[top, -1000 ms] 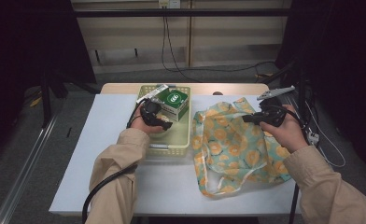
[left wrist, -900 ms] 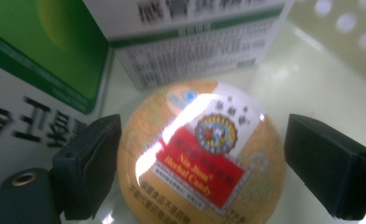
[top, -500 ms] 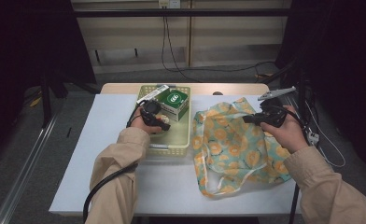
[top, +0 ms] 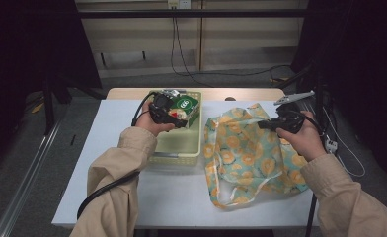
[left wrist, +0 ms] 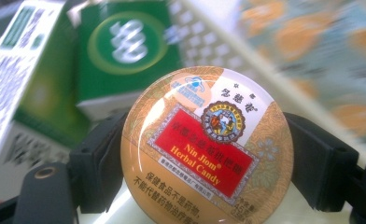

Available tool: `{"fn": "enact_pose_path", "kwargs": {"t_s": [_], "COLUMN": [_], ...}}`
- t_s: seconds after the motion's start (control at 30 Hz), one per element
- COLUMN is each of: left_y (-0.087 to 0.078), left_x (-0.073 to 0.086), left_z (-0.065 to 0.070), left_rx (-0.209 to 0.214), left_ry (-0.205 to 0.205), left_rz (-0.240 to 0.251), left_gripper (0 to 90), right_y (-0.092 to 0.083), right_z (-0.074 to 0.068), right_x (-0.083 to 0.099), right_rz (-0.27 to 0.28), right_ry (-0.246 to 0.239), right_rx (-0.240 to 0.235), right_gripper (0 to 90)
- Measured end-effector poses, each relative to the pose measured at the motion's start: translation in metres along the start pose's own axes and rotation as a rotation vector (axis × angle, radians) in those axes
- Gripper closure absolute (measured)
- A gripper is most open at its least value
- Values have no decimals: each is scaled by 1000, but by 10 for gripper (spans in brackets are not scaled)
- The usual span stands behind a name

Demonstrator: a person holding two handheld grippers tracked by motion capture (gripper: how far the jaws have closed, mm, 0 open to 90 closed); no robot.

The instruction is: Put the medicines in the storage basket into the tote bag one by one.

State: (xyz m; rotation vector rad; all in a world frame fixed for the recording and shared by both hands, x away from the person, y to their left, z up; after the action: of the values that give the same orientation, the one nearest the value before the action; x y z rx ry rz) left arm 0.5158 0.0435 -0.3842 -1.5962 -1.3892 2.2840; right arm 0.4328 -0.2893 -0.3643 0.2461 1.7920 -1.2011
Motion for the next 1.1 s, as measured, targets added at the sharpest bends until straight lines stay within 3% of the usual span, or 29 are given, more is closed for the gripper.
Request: {"fn": "enact_pose_path", "kwargs": {"t_s": [0.03,0.13,0.27,0.43,0.5,0.53,0.57,0.63,0.67,0.7,1.1], "left_y": [-1,-5,-5,-1,1,1,2,4,5,7,27], "left_x": [-3,-13,-21,-26,-27,-28,-28,-29,-28,-28,-27], "left_z": [6,26,52,77,86,89,91,98,101,103,128], "left_rx": [44,80,148,200,217,183,224,238,204,242,278], "left_ry": [2,44,59,113,116,137,144,147,157,163,170], "left_rz": [9,22,65,65,79,69,72,74,64,66,53], "left_gripper": [206,206,206,206,206,206,206,206,206,206,206], "right_y": [0,2,5,7,7,7,7,7,7,7,8], "right_z": [0,-2,-4,-5,-5,-6,-6,-6,-6,-6,-9], "right_x": [0,-1,-2,-2,-2,-2,-3,-3,-3,-3,-6], "right_rz": [-1,0,0,2,1,-1,1,4,5,4,11], "right_ry": [1,-1,-4,-4,-6,-6,-5,-3,-2,-1,-7], "right_rx": [0,-2,-7,-8,-8,-7,-7,-7,-9,-10,-20], "right_gripper": [899,900,900,899,900,899,899,899,899,900,900]}}
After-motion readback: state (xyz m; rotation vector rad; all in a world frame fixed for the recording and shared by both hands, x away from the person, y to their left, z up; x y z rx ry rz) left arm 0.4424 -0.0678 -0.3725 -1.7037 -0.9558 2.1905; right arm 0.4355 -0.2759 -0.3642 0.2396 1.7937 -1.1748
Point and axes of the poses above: each handheld gripper's, and its own axes: y roughly forward along the jaws, x roughly out of its underside, z roughly to its right, the point moved 4 cm from there along y, roughly forward along the jaws, and after that the axes turned 5 degrees about z, right-handed, at the moved point
